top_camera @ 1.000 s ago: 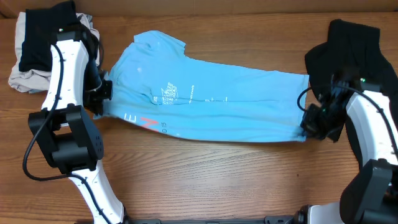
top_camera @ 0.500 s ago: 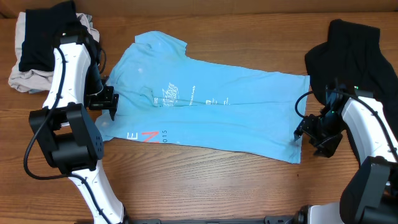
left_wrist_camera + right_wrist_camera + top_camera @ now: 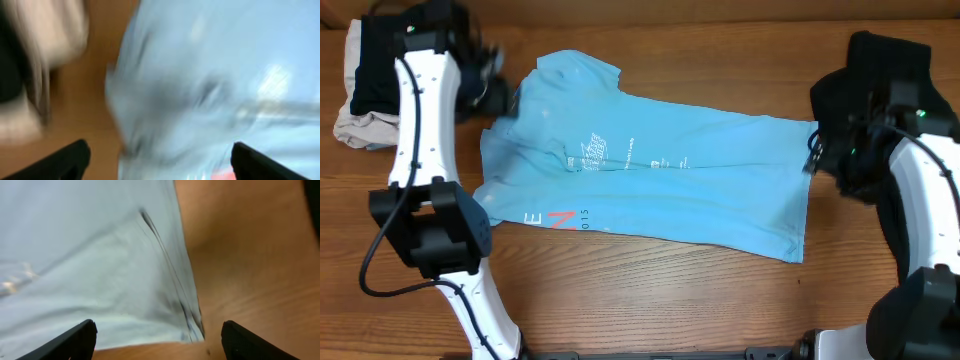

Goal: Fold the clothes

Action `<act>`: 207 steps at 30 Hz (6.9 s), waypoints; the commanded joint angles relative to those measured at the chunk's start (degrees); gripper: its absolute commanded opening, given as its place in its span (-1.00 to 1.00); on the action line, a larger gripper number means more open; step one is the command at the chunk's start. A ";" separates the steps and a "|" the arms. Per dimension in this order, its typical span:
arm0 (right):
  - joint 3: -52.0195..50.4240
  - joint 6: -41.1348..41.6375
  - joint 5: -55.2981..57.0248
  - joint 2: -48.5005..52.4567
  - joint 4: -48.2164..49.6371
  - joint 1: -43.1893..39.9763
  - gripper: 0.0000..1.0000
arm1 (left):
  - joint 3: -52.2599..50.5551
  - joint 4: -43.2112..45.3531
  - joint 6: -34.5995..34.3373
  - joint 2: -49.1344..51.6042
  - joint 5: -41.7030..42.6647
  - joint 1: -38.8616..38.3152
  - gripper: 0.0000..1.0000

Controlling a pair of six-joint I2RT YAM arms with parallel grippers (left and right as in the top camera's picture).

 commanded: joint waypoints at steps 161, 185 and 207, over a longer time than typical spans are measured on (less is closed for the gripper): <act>10.99 -1.31 -1.92 12.15 -4.96 1.81 -0.92 | 3.17 -15.17 -16.85 -1.46 -15.52 -3.28 -0.92; -6.97 1.46 2.54 12.17 -1.33 -2.01 -0.63 | -26.93 -5.97 -12.26 -1.46 -7.50 -5.27 -0.78; -14.36 -1.81 -3.10 12.22 12.87 1.44 0.35 | 9.07 -8.61 -15.26 -1.53 -1.97 -4.96 1.00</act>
